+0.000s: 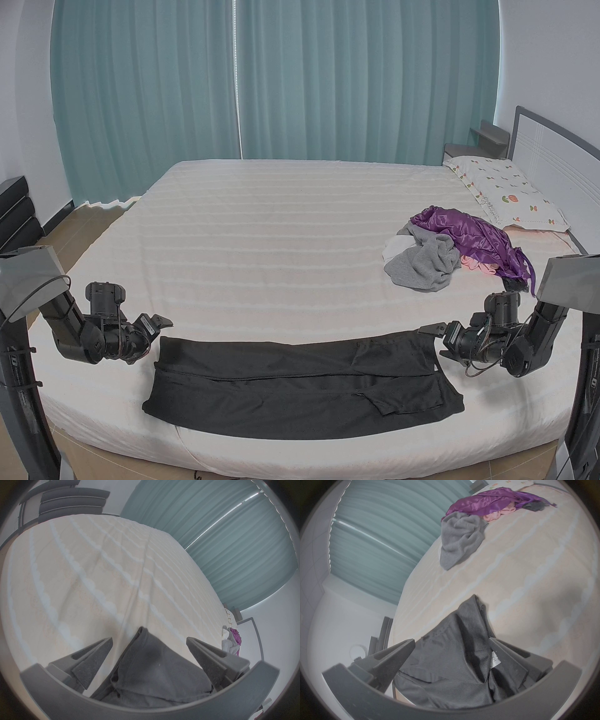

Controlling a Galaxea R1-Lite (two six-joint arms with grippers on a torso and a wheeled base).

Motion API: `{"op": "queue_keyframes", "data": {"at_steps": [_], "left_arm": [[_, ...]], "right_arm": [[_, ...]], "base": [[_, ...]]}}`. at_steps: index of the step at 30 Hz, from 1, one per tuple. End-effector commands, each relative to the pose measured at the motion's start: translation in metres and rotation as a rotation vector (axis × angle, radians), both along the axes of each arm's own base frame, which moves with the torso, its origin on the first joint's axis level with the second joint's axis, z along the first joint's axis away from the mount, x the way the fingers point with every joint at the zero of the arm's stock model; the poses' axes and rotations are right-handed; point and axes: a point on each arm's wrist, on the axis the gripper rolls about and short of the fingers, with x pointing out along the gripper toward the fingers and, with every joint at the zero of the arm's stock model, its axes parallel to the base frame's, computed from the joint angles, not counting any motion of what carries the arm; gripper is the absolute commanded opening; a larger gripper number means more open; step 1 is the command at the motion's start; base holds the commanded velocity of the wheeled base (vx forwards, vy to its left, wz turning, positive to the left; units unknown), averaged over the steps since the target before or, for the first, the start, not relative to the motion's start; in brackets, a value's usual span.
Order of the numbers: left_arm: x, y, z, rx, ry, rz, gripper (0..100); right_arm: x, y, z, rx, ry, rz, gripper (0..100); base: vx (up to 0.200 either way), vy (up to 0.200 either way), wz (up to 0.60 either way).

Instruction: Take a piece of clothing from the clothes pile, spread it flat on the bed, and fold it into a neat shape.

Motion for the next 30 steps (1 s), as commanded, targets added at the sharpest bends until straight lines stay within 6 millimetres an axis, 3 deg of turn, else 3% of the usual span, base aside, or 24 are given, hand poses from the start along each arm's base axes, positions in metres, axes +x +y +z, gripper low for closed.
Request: {"op": "queue_keyframes", "data": {"at_steps": [1,9,18,30], "left_arm": [[-0.018,-0.007,0.008,-0.018,0.019,-0.003,100],[-0.046,-0.011,0.007,-0.04,0.049,-0.023,100],[-0.071,-0.014,-0.004,-0.01,0.071,-0.023,100],[-0.08,-0.016,-0.014,0.018,0.109,-0.005,100]], "right_arm": [[-0.011,0.001,0.02,-0.005,-0.018,-0.055,100],[-0.037,0.012,0.013,0.012,0.028,-0.099,100],[-0.05,0.018,0.011,0.042,0.036,-0.098,100],[-0.065,0.016,0.008,0.088,0.035,-0.143,100]], "base": [[-0.2,0.0,0.0],[-0.2,0.0,0.0],[0.0,0.0,0.0],[0.0,0.0,0.0]]}}
